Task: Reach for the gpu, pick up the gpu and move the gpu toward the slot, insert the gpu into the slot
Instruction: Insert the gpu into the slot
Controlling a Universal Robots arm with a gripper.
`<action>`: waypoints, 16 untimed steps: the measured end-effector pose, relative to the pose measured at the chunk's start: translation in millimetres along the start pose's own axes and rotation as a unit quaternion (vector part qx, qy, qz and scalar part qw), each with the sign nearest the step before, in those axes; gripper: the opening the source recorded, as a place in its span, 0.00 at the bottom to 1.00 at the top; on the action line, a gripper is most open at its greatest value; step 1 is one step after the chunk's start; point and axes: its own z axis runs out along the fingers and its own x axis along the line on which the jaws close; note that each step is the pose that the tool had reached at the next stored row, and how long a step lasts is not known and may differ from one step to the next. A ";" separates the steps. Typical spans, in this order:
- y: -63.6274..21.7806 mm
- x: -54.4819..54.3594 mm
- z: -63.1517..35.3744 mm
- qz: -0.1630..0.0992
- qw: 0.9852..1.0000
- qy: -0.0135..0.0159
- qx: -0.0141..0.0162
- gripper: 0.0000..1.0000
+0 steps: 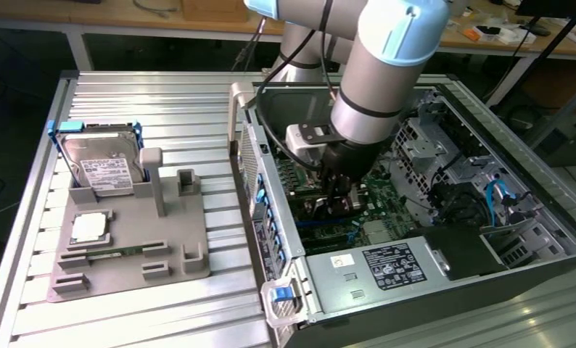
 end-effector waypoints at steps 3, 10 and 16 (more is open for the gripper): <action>0.6 -0.1 1.2 0.000 1.000 0.000 0.000 0.28; 1.9 -0.2 3.2 0.000 1.000 0.000 0.000 0.28; 2.0 -0.2 3.3 0.000 1.000 -0.001 0.000 0.28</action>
